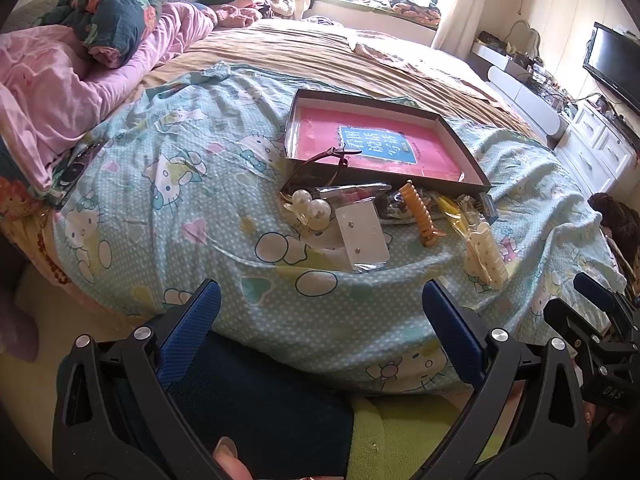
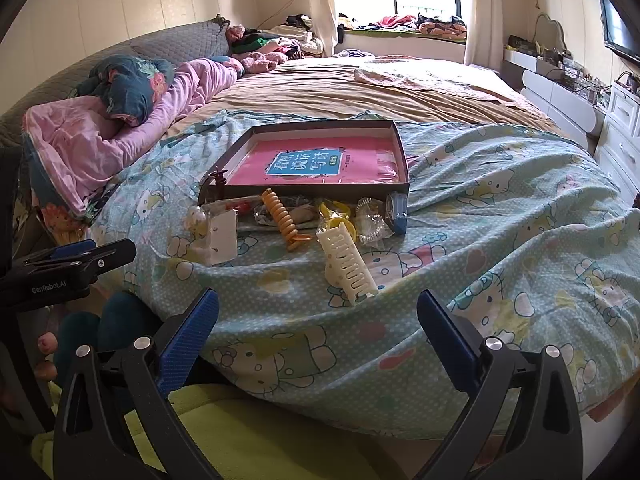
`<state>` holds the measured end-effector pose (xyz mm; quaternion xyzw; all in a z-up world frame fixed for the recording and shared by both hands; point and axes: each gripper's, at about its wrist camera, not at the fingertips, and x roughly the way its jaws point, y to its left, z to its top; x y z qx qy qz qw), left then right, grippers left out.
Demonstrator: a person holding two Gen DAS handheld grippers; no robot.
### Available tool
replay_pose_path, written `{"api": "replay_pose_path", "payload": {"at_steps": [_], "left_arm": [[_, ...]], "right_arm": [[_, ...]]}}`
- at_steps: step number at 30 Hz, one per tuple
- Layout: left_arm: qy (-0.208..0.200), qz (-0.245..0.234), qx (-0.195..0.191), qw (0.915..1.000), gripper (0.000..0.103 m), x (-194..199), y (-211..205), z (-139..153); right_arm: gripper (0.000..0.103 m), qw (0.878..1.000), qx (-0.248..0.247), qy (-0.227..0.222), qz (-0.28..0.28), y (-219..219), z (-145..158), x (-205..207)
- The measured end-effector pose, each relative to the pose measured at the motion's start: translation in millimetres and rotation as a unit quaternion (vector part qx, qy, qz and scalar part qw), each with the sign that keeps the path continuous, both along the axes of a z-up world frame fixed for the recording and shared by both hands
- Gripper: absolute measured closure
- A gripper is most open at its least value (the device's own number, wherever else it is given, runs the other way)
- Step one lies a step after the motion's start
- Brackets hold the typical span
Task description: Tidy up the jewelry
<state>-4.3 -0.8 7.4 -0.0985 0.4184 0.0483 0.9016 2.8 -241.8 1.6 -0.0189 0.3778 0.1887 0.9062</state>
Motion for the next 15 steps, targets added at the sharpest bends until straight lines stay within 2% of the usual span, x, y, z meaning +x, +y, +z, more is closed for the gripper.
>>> {"api": "replay_pose_path", "payload": {"at_steps": [15], "left_arm": [[-0.006, -0.004, 0.002, 1.0000, 0.008, -1.1, 0.1, 3.5]], "right_arm": [[0.004, 1.000, -0.001, -0.004, 0.003, 5.9, 2.5, -3.5]]}}
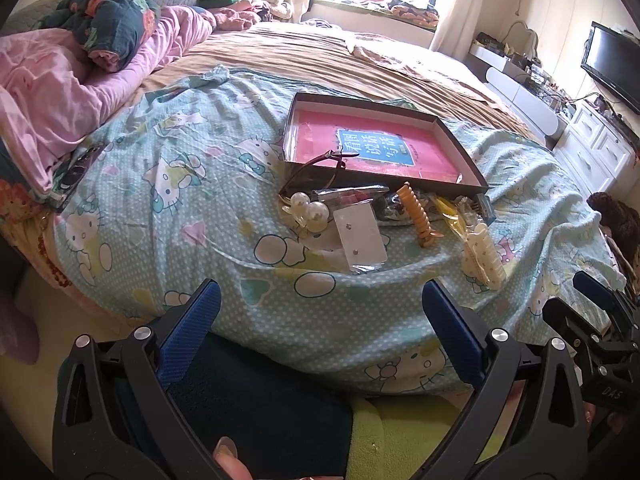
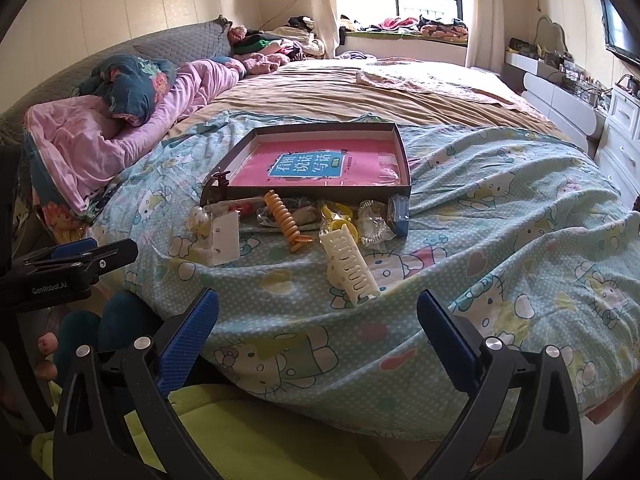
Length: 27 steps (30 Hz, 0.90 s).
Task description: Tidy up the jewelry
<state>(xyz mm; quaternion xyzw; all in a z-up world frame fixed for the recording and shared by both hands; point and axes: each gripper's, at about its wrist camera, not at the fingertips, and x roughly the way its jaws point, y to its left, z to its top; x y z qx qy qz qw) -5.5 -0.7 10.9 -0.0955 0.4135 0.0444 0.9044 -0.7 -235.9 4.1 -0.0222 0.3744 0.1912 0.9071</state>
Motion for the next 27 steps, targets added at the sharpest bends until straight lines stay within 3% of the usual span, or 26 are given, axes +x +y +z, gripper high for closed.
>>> {"api": "replay_pose_path", "payload": {"at_steps": [27], "left_arm": [[-0.001, 0.002, 0.000, 1.0000, 0.008, -1.1, 1.1, 0.3]], "right_arm": [[0.004, 1.000, 0.003, -0.006, 0.008, 0.7, 3.4, 1.8]]}}
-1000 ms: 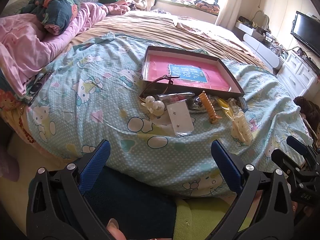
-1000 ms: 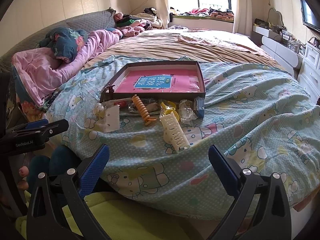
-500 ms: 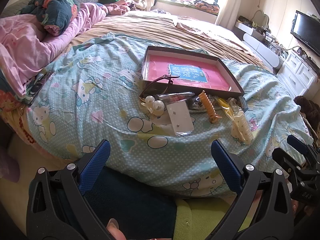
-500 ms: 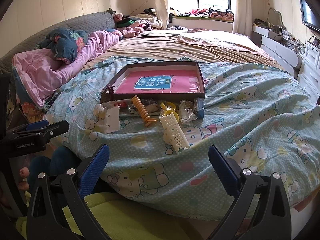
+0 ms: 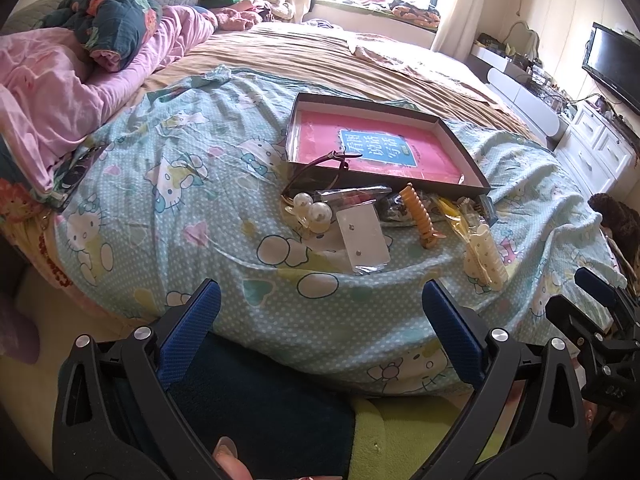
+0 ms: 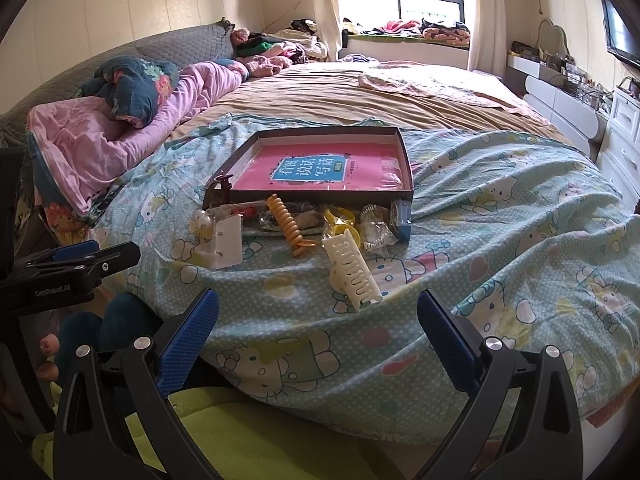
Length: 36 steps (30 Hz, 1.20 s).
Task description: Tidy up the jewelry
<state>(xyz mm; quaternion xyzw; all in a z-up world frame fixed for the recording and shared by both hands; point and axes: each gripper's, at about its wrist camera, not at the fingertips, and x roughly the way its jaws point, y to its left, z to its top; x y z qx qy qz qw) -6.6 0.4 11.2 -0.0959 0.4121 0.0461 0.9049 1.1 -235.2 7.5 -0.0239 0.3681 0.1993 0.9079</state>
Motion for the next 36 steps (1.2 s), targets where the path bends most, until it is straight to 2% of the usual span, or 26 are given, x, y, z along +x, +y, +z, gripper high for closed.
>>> {"api": "replay_pose_path", "payload": {"at_steps": [8, 21, 27, 31, 36], "left_arm": [[0.004, 0.013, -0.003, 0.9999, 0.008, 3, 11, -4], [0.013, 0.055, -0.011, 0.9983, 0.009, 17, 49, -13], [0.012, 0.047, -0.020, 0.9987, 0.009, 35, 61, -14], [0.012, 0.031, -0.013, 0.9994, 0.008, 51, 59, -18], [0.013, 0.032, 0.020, 0.9992, 0.008, 73, 57, -25]], "right_arm": [[0.004, 1.000, -0.004, -0.008, 0.013, 6, 1, 2], [0.004, 0.999, -0.012, 0.006, 0.030, 20, -7, 28], [0.004, 1.000, -0.011, 0.009, 0.025, 22, -12, 45], [0.004, 1.000, -0.010, 0.009, 0.018, 20, -14, 58], [0.004, 1.000, -0.006, 0.013, 0.011, 16, -18, 72]]}}
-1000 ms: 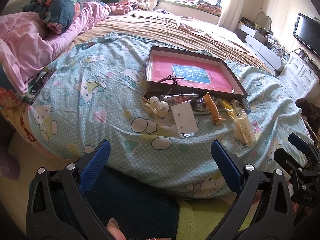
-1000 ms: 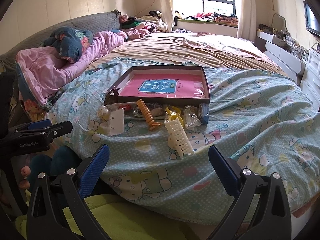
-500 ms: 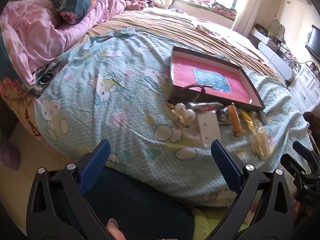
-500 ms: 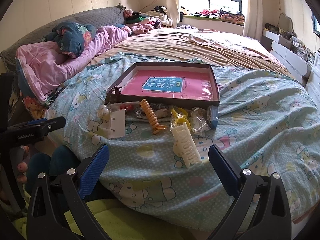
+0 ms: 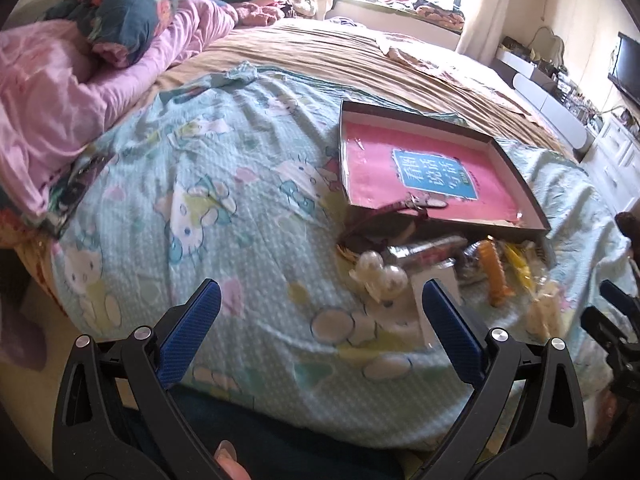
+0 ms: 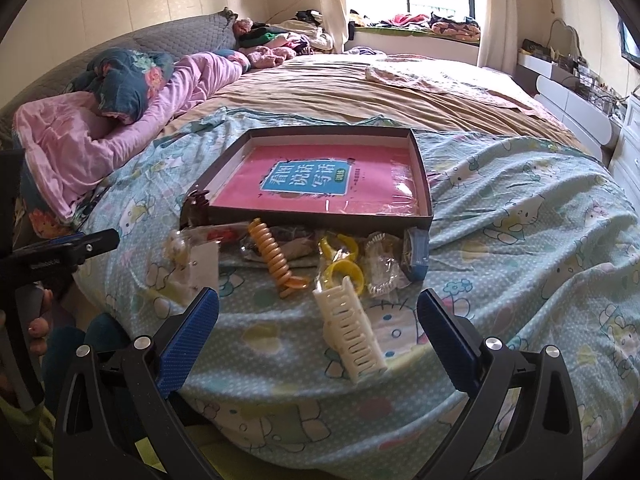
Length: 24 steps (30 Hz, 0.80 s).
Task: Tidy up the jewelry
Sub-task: 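Grasp the maroon-strap watch with the left tool while the right tool grasps the white comb clip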
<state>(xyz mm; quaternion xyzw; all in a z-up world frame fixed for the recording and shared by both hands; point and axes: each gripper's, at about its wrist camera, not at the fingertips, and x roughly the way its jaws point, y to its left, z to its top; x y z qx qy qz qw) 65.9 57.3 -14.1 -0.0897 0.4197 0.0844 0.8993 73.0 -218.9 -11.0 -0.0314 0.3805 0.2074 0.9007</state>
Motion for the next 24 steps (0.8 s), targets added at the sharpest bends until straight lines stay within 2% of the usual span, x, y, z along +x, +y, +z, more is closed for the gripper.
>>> {"api": "replay_pose_path", "payload": {"at_steps": [6, 9, 14, 18, 20, 24], "left_arm": [[0.012, -0.013, 0.020, 0.9996, 0.009, 29, 1, -12], [0.014, -0.018, 0.021, 0.9995, 0.014, 42, 2, -18], [0.031, -0.033, 0.016, 0.9988, 0.040, 60, -1, -31], [0.039, -0.040, 0.010, 0.9984, 0.051, 69, -3, -40], [0.040, -0.043, 0.009, 0.9982, 0.061, 72, -3, -42], [0.039, -0.049, 0.005, 0.9980, 0.070, 79, -4, -47]], "right_arm": [[0.004, 1.000, -0.004, 0.003, -0.004, -3, -7, 13], [0.004, 1.000, -0.004, 0.008, -0.006, -4, -12, 19], [0.004, 1.000, -0.013, 0.018, -0.002, -5, -23, 26], [0.005, 0.999, -0.017, 0.032, 0.000, -5, -32, 31], [0.005, 0.999, -0.017, 0.039, 0.001, -6, -37, 32], [0.005, 0.999, -0.018, 0.046, 0.003, -6, -44, 36]]}}
